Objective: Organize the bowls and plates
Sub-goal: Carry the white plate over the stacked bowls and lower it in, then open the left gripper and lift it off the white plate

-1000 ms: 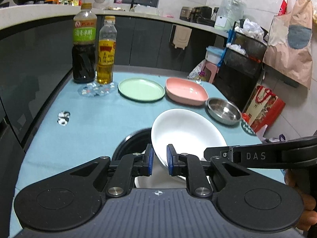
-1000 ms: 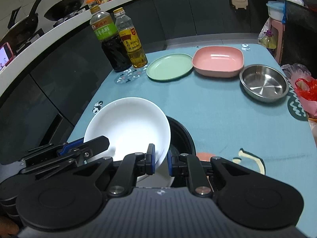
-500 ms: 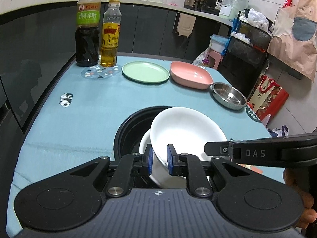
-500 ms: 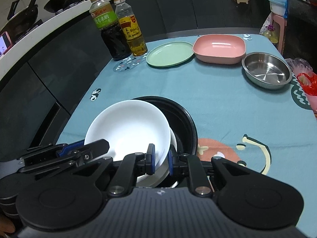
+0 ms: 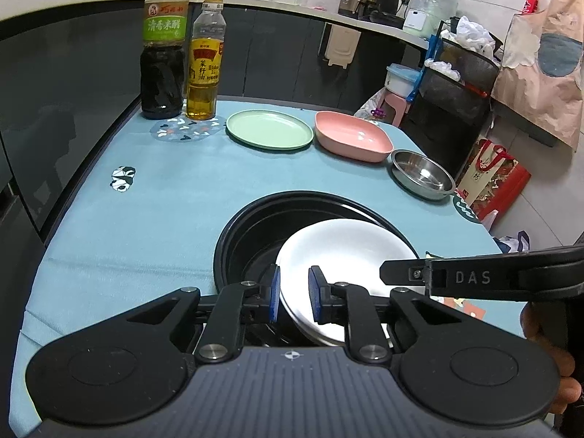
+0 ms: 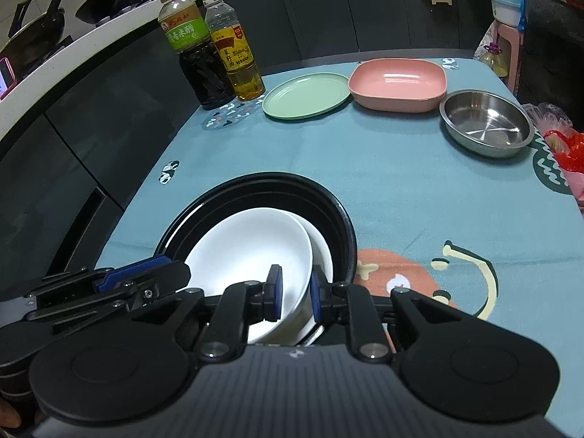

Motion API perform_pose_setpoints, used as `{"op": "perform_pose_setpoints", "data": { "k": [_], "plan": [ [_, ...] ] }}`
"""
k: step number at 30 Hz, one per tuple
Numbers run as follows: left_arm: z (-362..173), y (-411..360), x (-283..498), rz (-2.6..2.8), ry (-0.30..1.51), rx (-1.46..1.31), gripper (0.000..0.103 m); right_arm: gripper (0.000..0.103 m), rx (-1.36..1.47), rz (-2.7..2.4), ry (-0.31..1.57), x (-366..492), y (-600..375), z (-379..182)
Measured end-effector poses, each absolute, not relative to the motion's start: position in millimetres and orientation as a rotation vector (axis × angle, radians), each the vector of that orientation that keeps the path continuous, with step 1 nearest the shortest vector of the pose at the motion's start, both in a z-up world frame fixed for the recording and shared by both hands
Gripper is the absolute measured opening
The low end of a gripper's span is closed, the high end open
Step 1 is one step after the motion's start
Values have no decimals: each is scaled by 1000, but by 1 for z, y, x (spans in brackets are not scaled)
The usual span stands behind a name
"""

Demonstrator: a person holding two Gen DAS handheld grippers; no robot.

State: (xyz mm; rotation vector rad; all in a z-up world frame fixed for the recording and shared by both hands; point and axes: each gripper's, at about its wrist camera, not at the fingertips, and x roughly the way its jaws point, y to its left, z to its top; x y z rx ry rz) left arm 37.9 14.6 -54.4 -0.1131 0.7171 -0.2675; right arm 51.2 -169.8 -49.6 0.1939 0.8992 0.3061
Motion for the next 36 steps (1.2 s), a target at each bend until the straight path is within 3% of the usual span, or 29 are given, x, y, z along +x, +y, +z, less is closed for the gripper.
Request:
{"op": "perform_pose_setpoints", "data": {
  "k": [36],
  "plan": [
    [-62, 20, 39, -239, 745, -111, 17, 8, 281, 294, 850, 47, -200, -46]
  ]
}}
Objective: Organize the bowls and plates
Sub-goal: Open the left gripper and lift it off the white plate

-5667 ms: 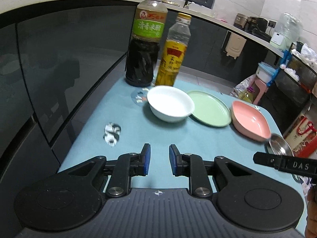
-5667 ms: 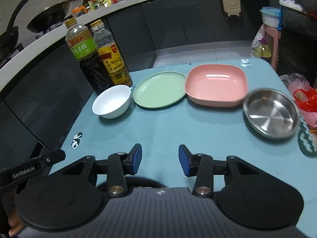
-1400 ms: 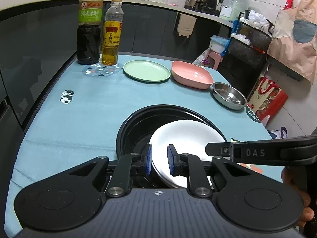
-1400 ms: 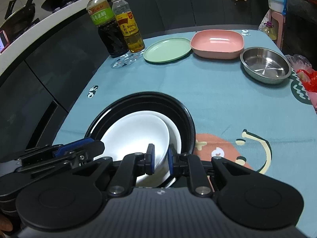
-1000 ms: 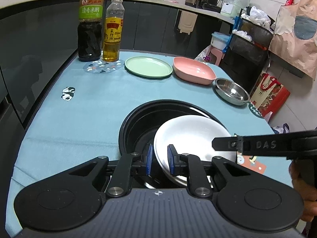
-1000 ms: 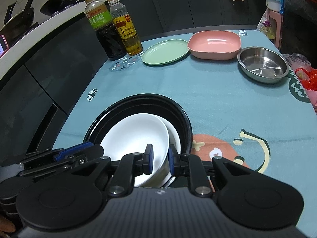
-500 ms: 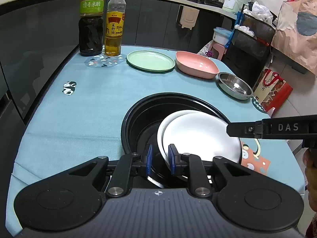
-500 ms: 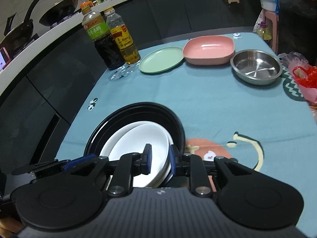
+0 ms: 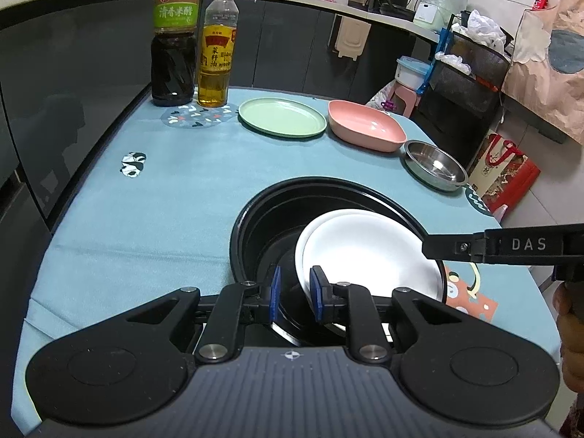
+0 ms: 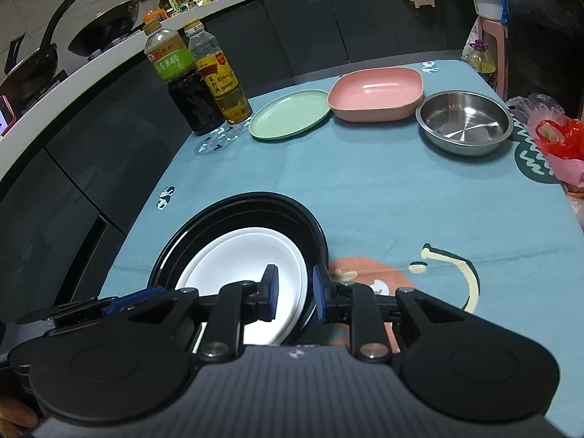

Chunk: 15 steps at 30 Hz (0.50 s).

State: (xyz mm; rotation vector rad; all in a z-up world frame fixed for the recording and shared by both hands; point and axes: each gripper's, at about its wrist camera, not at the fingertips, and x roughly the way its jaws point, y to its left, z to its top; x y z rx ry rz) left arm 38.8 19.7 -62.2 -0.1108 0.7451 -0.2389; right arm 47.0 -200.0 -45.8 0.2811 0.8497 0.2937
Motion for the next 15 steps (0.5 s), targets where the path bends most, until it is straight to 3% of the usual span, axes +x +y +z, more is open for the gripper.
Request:
{"op": "perform_pose_setpoints", "data": {
  "k": [15],
  "plan": [
    [-44, 37, 50, -190, 681, -161, 16, 8, 329, 262, 827, 60, -219, -42]
  ]
}}
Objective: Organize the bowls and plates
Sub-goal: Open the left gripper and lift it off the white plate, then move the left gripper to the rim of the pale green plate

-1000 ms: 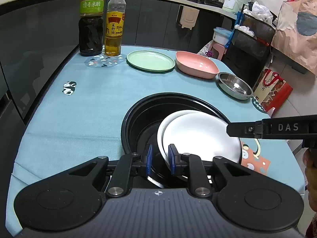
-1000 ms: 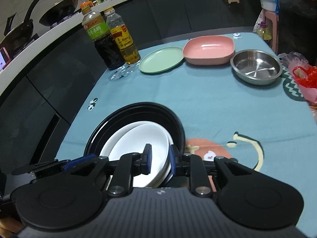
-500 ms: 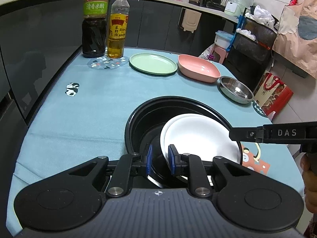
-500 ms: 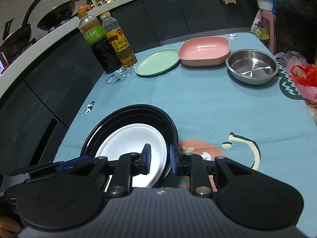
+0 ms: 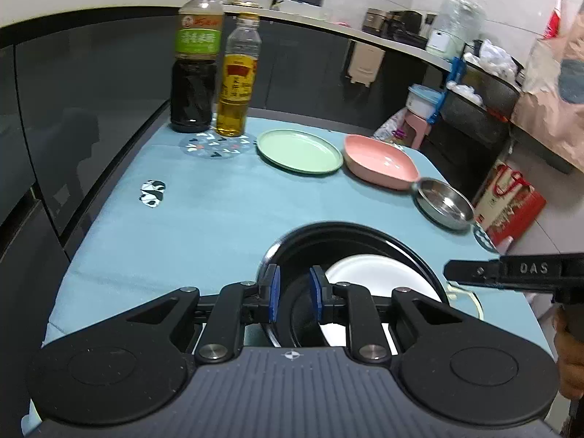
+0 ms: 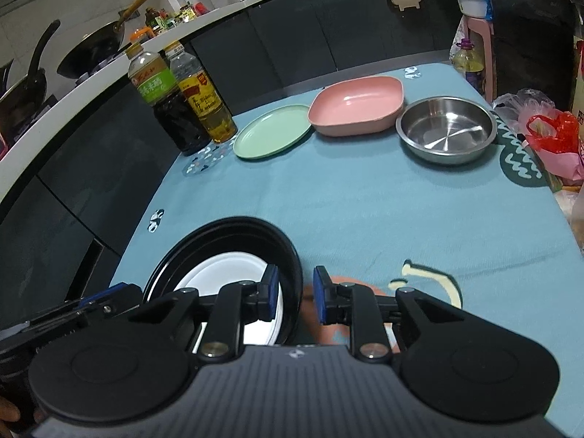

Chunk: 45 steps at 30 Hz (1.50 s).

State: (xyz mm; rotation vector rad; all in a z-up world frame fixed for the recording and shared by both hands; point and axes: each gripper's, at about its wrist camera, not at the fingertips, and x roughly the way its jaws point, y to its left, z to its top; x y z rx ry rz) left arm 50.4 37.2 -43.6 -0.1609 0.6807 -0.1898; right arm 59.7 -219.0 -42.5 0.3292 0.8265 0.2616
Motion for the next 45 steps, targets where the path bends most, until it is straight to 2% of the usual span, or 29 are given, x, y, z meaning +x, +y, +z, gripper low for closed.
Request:
{"op": "perform_pose_setpoints", "data": {
  "k": [18, 23, 25, 35, 45],
  "plan": [
    [-41, 45, 149, -62, 705, -144, 18, 9, 234, 308, 834, 165, -203, -34],
    [-41, 39, 189, -82, 732, -136, 19, 19, 236, 316, 846, 196, -202, -32],
    [-42, 35, 206, -95, 725, -121, 19, 22, 248, 317, 843, 206, -203, -35],
    [-67, 39, 292, -151, 704, -117, 20, 22, 450, 253, 911, 255, -206, -72],
    [-81, 44, 332, -191, 697, -187, 22, 22, 515, 200, 933, 283, -202, -87]
  ]
}}
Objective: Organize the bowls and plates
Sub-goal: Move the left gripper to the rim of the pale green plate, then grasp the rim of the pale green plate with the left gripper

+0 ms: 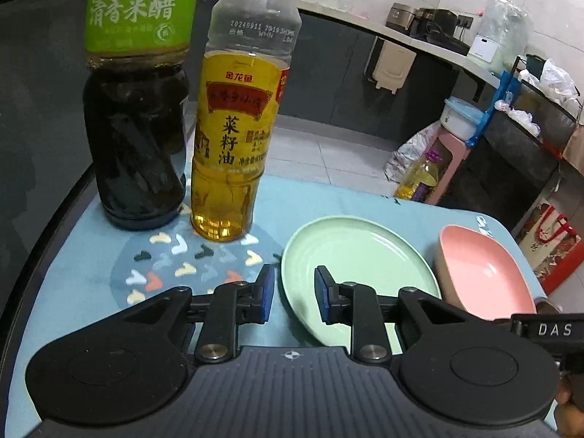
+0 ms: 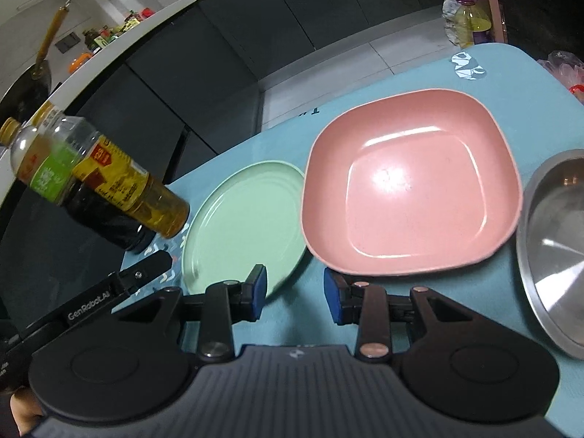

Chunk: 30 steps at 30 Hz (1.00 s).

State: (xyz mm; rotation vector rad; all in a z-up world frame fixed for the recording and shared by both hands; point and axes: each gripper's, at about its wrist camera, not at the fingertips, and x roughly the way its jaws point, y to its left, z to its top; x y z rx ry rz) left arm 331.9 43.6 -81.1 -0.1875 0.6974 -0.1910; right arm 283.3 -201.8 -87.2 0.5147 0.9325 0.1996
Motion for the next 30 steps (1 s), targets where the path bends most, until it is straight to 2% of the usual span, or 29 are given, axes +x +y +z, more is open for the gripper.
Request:
{"op": "perform_pose_setpoints", "data": {
  "k": [12, 16, 18, 30],
  "plan": [
    [-103, 37, 349, -212, 764, -217, 25, 22, 482, 215, 916, 293, -191, -94],
    [-103, 30, 348, -201, 755, -168, 25, 6, 442, 197, 895, 293, -188, -95],
    [-102, 28, 346, -199, 754, -145, 23, 4, 424, 195, 890, 292, -187, -95],
    [-88, 46, 291, -163, 725, -103, 21, 3, 312, 291, 924, 272, -169, -76]
  ]
}}
